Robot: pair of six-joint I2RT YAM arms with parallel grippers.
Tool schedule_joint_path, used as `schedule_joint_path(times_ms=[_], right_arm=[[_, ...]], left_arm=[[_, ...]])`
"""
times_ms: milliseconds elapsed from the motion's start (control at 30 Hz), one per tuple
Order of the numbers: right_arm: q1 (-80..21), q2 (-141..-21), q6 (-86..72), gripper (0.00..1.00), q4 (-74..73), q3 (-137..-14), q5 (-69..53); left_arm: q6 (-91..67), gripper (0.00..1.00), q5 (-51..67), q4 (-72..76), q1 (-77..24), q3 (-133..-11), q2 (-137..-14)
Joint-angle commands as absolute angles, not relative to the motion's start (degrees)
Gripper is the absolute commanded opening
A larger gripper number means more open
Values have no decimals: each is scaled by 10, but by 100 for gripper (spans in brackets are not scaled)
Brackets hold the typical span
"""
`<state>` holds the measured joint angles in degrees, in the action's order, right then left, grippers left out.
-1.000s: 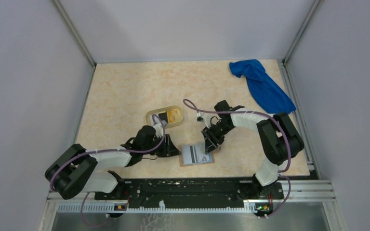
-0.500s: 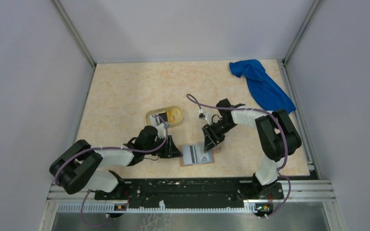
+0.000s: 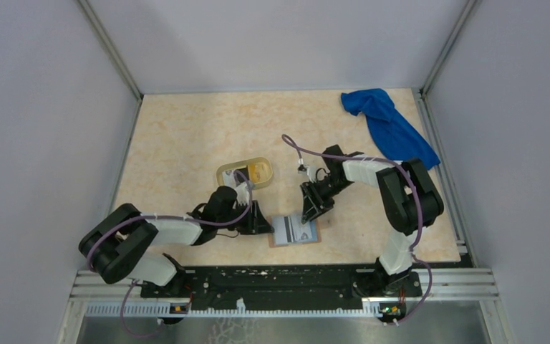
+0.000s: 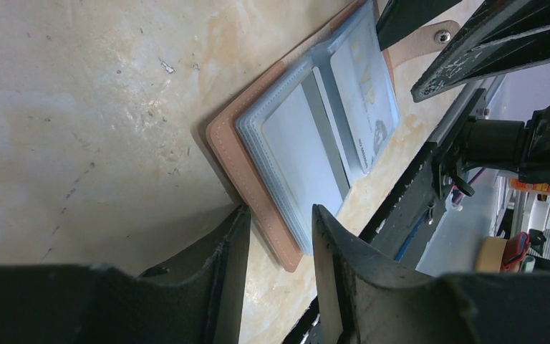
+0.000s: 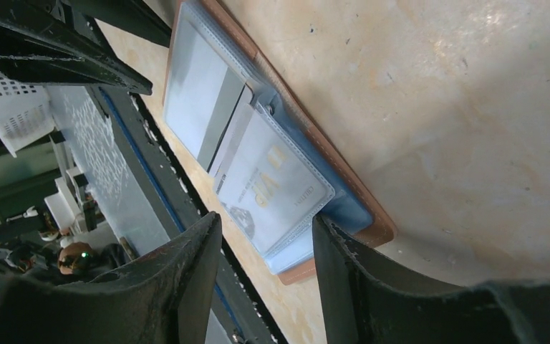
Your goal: Put the credit cards into the card holder
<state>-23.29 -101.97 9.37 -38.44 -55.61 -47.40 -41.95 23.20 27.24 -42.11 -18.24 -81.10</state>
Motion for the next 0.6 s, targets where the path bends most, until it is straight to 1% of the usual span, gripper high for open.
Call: schedule_joint_path(times_ms=[0, 100, 267, 400, 500, 567], right_arm=[[-223, -1018, 92, 48, -372, -572, -484], [-212, -1014, 99, 45, -383, -576, -525], [-205, -1013, 111, 42, -398, -582, -553], [-204, -1012, 118, 41, -405, -583, -574], [-204, -1013, 127, 37, -412, -586, -594], [-204, -1013, 133, 36, -418, -587, -607]], left_arm=[[-422, 44, 236, 297, -428, -200, -826], [-425, 44, 233, 302, -428, -200, -830], [-429, 44, 214, 301, -428, -195, -818], [-427, 45, 184, 278, -428, -193, -794], [-421, 45, 162, 255, -428, -195, -772], [-416, 45, 149, 239, -428, -198, -759]])
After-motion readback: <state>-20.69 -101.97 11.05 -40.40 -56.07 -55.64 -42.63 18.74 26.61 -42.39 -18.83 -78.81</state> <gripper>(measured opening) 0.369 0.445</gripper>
